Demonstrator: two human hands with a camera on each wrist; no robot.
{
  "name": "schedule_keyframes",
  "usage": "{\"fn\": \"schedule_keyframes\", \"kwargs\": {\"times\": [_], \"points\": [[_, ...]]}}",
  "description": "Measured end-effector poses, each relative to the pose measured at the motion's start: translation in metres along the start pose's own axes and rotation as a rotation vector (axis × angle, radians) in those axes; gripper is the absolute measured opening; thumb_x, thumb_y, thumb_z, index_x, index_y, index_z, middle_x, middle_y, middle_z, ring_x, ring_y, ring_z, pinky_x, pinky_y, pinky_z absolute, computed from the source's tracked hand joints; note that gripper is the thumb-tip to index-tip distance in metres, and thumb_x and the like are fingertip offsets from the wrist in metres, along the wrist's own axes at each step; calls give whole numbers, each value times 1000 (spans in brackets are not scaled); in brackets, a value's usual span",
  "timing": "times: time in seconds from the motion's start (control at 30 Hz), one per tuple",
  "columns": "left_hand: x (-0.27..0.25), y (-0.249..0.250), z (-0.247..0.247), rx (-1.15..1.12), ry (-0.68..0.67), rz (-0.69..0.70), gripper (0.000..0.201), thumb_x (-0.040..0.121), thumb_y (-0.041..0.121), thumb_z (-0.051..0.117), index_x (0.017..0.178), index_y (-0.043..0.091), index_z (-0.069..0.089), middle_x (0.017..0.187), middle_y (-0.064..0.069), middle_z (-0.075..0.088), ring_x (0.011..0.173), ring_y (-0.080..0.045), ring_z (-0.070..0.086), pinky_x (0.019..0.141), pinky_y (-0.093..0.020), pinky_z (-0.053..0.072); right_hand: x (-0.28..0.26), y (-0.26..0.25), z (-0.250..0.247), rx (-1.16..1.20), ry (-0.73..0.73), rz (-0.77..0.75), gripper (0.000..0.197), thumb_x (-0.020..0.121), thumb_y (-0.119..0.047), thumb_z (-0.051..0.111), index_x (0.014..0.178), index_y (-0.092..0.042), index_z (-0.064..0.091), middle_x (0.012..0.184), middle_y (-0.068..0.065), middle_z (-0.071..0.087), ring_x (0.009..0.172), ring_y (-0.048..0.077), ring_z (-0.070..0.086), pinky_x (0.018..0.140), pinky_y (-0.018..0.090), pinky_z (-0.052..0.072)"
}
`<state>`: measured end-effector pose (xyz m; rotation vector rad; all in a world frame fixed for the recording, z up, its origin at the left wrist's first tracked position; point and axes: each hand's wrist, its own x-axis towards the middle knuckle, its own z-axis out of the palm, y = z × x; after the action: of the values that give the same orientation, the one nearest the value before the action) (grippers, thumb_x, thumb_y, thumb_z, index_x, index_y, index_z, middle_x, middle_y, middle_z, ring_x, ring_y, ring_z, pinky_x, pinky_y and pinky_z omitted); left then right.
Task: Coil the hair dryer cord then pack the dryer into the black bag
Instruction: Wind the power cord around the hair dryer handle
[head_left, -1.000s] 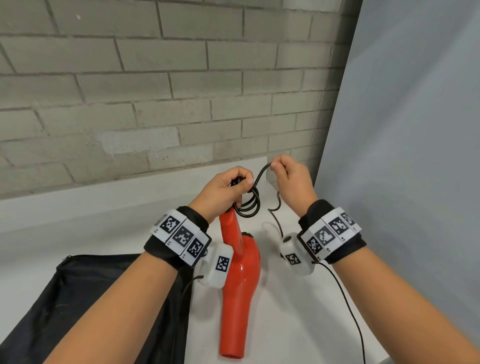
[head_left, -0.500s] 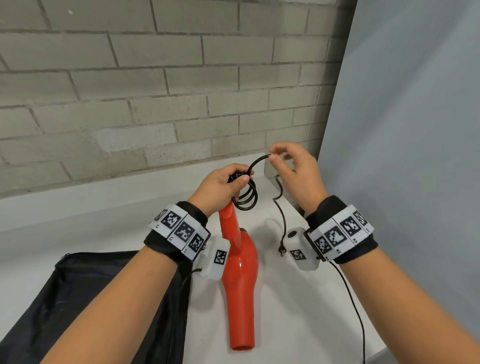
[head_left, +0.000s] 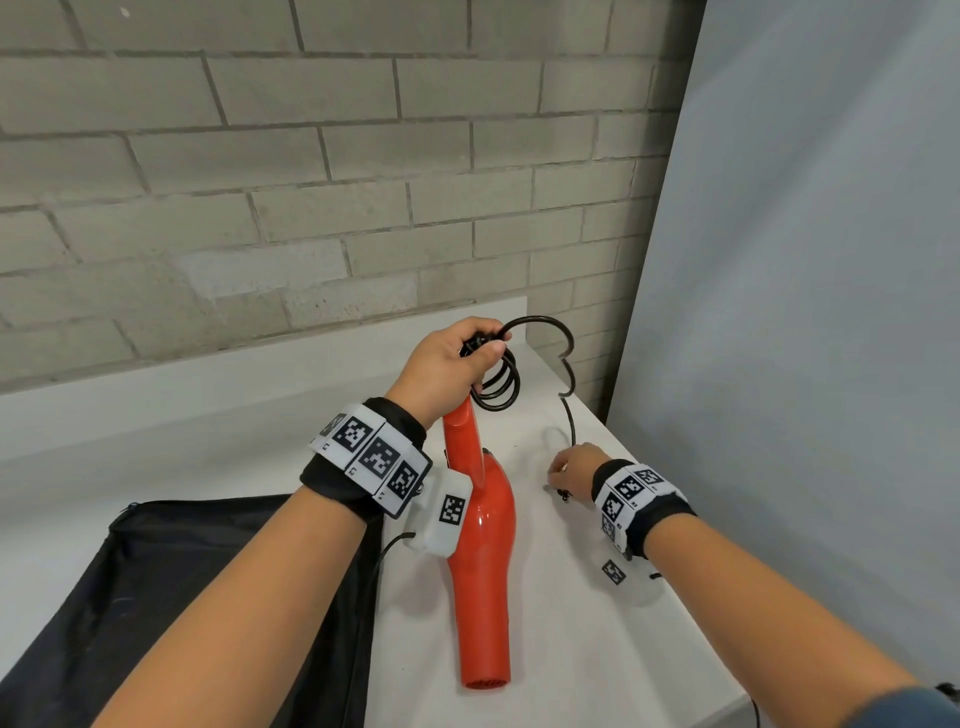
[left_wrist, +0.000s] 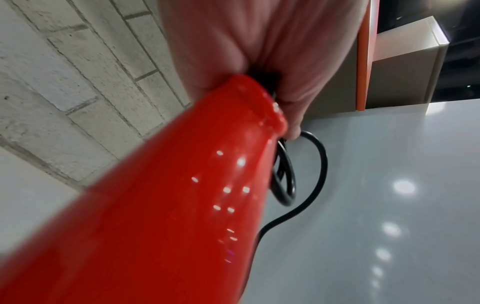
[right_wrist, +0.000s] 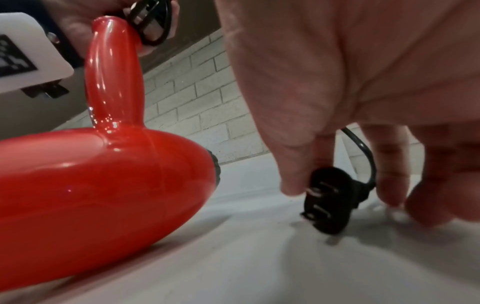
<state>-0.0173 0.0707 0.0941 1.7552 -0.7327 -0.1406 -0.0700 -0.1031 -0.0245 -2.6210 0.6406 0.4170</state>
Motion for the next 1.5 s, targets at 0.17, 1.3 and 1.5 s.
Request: {"fn": "schedule_keyframes", "kwargs": {"times": [0.17, 1.3, 1.5], "points": [[-1, 0, 2, -8, 5, 2, 20, 89, 17, 52, 83, 35, 59, 90, -7, 60, 51, -7, 48, 61, -23, 46, 1, -1, -14, -136, -3, 29, 51, 81, -10, 65, 127, 0, 46, 128, 15, 55, 118, 28, 54, 98, 31, 45], [1, -1, 4, -71, 37, 0, 17, 90, 16, 51, 86, 30, 60, 90, -1, 60, 71, -12, 51, 58, -19, 48, -32, -2, -51, 724, 179, -224, 6, 79, -13, 69, 84, -10, 67, 86, 11, 66, 83, 20, 61, 85, 33, 53], [4, -2, 5, -83, 56, -13, 12, 91, 19, 50, 94, 22, 61, 88, 3, 58, 66, -11, 52, 58, -19, 49, -71, -28, -77, 1094, 465, -473, 24, 72, -1, 73, 92, -11, 65, 84, -1, 61, 67, -1, 63, 62, 3, 49]]}}
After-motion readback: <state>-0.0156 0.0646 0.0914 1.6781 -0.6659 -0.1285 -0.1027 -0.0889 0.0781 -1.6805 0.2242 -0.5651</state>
